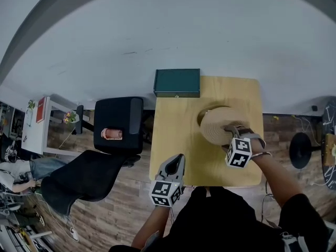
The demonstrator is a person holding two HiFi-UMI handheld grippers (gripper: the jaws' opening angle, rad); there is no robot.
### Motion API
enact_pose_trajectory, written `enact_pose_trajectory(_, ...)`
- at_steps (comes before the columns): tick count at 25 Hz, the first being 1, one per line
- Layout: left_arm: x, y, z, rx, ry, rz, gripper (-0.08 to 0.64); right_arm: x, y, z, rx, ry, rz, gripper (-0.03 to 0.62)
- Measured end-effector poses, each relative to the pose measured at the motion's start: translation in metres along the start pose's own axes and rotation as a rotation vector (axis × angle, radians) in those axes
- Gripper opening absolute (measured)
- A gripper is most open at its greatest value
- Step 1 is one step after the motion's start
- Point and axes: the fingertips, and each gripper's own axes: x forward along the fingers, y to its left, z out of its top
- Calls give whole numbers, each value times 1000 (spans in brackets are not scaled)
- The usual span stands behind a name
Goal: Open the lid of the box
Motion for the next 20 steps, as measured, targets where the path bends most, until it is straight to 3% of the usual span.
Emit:
enact_pose_trajectory(11,5,-35,-15,37,32,-78,21,-30,77,-18,61,-19,10,316)
enact_pose_trajectory(20,11,-61,-25,35,56,-119,21,-22,130,-38,72,12,77,316)
